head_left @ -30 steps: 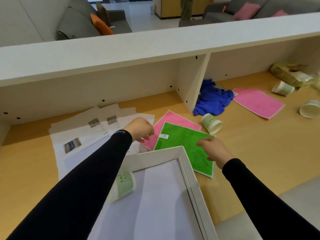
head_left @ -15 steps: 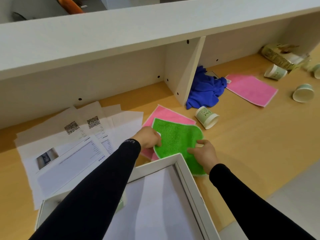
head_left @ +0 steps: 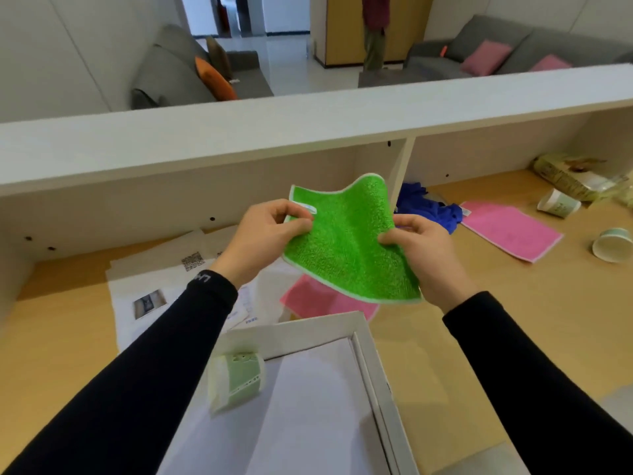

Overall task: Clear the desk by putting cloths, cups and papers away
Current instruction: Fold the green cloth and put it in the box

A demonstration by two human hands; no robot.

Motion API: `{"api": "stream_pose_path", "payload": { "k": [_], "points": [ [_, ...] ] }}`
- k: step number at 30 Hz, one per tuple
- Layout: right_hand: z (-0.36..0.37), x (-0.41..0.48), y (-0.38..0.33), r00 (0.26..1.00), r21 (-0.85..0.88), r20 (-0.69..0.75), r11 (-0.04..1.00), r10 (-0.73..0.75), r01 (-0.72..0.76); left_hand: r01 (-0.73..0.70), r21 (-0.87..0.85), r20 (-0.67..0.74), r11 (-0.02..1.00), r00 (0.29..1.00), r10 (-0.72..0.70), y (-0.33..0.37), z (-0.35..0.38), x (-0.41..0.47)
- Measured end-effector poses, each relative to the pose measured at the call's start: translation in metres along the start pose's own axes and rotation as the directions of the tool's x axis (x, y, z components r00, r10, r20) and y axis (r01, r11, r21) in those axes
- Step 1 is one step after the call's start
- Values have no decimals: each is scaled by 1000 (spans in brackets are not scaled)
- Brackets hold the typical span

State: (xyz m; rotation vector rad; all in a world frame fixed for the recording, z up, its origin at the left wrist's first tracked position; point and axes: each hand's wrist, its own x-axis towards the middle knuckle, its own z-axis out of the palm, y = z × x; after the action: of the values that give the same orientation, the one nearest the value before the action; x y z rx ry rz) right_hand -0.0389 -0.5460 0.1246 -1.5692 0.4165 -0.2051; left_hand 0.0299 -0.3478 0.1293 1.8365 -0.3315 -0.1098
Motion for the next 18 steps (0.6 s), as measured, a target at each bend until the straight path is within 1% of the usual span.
{"api": "stream_pose_path", "payload": {
  "k": [2, 4, 7, 10, 12, 15, 18],
  "points": [
    [4, -17, -11, 994, -20, 112, 1000, 3, -1, -1, 19, 13, 1000, 1000, 1, 8, -14, -24],
    [9, -36, -14, 974, -79, 225, 997, 40, -23, 16, 111, 47, 994, 999, -22, 10, -28, -51],
    [17, -62, -4, 916, -218, 383, 975, 118, -35, 79, 314, 122, 946, 985, -122, 12, -44, -94],
    [22, -79, 18, 867, -403, 456, 915, 203, -2, 155, 436, 173, 886, 952, -251, 8, -49, -134],
    [24, -86, 33, 839, -487, 474, 873, 267, -3, 209, 544, 210, 813, 904, -373, 0, -47, -156],
    [25, -95, 52, 804, -598, 478, 802, 353, 4, 258, 676, 258, 691, 794, -550, -18, -36, -179],
    [25, -104, 59, 762, -737, 476, 672, 439, 73, 281, 738, 303, 613, 674, -674, -31, -18, -187]
  ]
}}
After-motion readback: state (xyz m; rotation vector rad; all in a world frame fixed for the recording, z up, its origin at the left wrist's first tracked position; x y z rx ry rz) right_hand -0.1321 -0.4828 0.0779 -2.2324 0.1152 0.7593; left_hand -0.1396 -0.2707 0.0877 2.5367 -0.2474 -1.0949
